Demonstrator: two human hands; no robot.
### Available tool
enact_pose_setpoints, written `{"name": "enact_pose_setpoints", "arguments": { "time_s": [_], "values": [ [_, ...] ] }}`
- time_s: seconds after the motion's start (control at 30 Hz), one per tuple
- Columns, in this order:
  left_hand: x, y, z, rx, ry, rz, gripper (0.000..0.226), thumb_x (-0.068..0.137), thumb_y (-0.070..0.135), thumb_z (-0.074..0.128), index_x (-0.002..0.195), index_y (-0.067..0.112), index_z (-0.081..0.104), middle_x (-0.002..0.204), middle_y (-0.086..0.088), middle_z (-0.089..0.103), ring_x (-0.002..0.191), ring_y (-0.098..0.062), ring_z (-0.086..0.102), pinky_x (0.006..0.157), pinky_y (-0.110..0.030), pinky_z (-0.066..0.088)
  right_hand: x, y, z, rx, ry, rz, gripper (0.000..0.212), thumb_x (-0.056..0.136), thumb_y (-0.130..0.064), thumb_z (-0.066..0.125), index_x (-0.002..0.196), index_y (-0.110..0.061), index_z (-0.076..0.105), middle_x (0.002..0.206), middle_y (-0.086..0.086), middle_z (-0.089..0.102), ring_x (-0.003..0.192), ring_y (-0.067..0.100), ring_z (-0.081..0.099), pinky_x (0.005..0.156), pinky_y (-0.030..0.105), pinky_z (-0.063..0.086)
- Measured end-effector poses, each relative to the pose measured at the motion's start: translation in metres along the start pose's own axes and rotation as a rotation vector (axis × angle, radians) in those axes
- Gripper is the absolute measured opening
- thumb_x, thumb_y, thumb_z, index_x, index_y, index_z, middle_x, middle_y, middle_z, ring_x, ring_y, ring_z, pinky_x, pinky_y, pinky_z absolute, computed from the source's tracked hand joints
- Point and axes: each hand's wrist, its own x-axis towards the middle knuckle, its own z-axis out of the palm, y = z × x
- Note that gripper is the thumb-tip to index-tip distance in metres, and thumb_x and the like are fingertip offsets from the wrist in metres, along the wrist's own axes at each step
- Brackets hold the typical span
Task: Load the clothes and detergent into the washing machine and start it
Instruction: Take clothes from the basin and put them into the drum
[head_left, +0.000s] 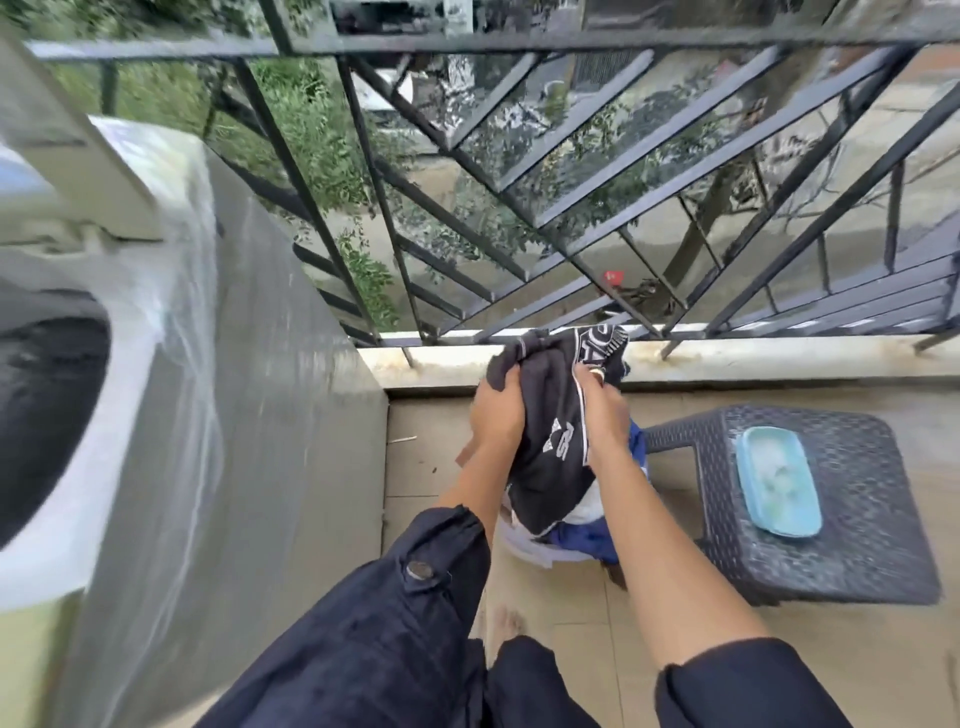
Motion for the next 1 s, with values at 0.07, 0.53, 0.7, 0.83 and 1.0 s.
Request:
{"name": "enact_pose_setpoints", "arguments": {
  "time_s": [0.07,0.53,0.7,0.83,1.0],
  "values": [
    [-0.020,0.022,-0.007,-0.014,0.016,0.018,0.039,0.096,0.041,0.042,0.126,0.020,0.055,0.129,-0.009,0.058,0.122,-0.030,0.051,0.093,-0.029,0.037,-0.014,-0.019,-0.006,0.024,0.004,-0.007,0.077,0.056,-0.071,0.056,0.106,-0.013,0.067,0.117,0.008,0.066,0.111,0.029,0.059,0.100,0.044,0.045],
    [-0.116,0.146,-0.116,-0.220,0.181,0.107,0.045,0.096,0.038,0.043,0.128,0.008,0.055,0.131,-0.016,0.056,0.122,-0.035,0.051,0.098,-0.036,0.040,-0.163,-0.169,0.004,0.099,-0.100,-0.199,0.039,0.079,-0.048,0.066,0.089,-0.010,0.064,0.103,0.009,0.067,0.090,0.024,0.059,0.080,0.031,0.045],
    [-0.118,0.163,-0.184,-0.299,0.233,0.118,0.044,0.094,0.035,0.045,0.126,0.007,0.056,0.128,-0.013,0.059,0.117,-0.033,0.055,0.097,-0.037,0.043,-0.212,-0.195,0.051,0.110,-0.204,-0.219,0.040,0.073,-0.048,0.071,0.084,-0.010,0.068,0.097,0.008,0.070,0.086,0.023,0.065,0.082,0.033,0.052],
    [-0.117,0.168,-0.245,-0.306,0.260,0.138,0.044,0.097,0.036,0.039,0.124,0.008,0.057,0.125,-0.014,0.060,0.115,-0.034,0.055,0.093,-0.035,0.043,-0.249,-0.204,0.099,0.092,-0.261,-0.253,0.041,0.074,-0.048,0.071,0.087,-0.009,0.068,0.091,0.006,0.066,0.090,0.024,0.065,0.087,0.035,0.052],
    [-0.108,0.162,-0.336,-0.366,0.312,0.132,0.049,0.095,0.040,0.043,0.126,0.004,0.054,0.123,-0.012,0.060,0.111,-0.031,0.056,0.092,-0.036,0.046,-0.297,-0.203,0.175,0.086,-0.332,-0.274,0.051,0.069,-0.054,0.069,0.093,-0.009,0.068,0.103,0.012,0.070,0.098,0.029,0.066,0.093,0.041,0.051]
  ]
}}
